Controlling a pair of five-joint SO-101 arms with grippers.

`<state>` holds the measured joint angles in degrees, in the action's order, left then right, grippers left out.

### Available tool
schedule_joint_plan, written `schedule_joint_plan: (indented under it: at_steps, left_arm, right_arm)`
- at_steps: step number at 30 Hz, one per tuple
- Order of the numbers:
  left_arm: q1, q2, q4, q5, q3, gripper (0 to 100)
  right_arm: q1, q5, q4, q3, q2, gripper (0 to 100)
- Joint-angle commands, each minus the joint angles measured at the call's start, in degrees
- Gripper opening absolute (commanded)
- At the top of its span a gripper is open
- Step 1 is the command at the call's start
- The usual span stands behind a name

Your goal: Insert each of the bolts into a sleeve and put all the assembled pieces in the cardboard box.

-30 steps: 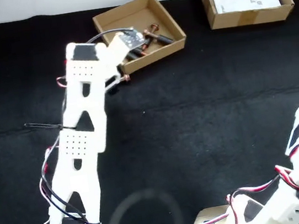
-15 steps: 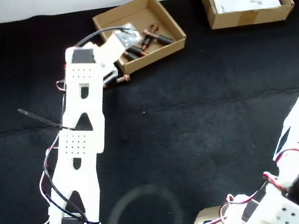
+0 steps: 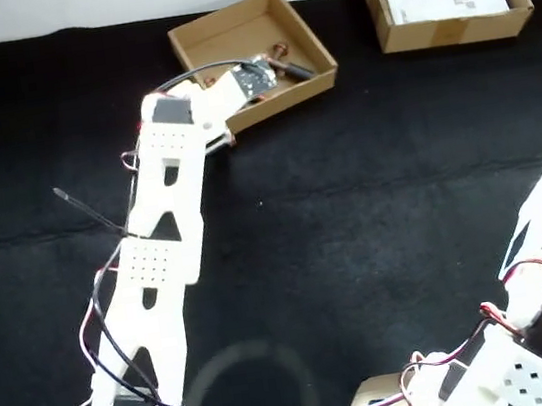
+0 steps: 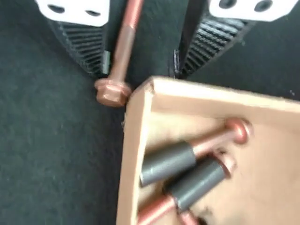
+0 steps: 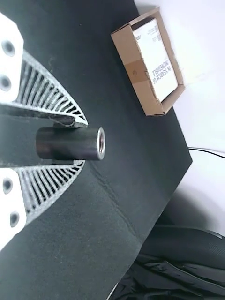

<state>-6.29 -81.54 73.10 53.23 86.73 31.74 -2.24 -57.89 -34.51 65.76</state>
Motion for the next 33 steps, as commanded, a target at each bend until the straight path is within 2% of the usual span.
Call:
schedule_joint_plan:
  at_steps: [1, 8, 11, 16, 23, 25, 28, 33]
  left_arm:
    - [-0.4, -4.2, -6.9, 0.7, 0.0, 1]
    - [-0.2, -7.7, -6.9, 0.4, 0.3, 1]
    - [0.1, -6.6, -4.0, 0.3, 2.0, 1]
    - [1.0, -1.5, 8.4, 0.3, 8.7, 1]
    - [0.3, 13.8, 25.7, 0.0, 8.6, 1]
    - [0.1, 18.5, 27.4, -4.1, 8.5, 1]
    - [0.1, 26.2, 27.4, -15.1, 8.5, 1]
    - [-0.2, 38.7, 27.8, -26.9, 8.4, 1]
  right_arm:
    - [0.7, 0.1, 1.3, 0.3, -0.3, 0.8]
    - [0.5, 0.0, 1.4, 0.3, -0.4, 0.8]
    - [0.4, 0.0, 1.4, 0.7, -0.4, 0.8]
    - [0.1, 1.7, 0.1, -0.7, -0.2, 0.8]
    - [-7.2, 13.6, 0.1, -2.9, 0.1, 0.8]
    - [-10.6, 17.3, 0.1, -2.7, 0.1, 0.8]
    - [-16.5, 21.7, 0.1, -2.6, 0.1, 0.8]
    - [-26.3, 22.9, -0.2, -2.9, 0.2, 0.8]
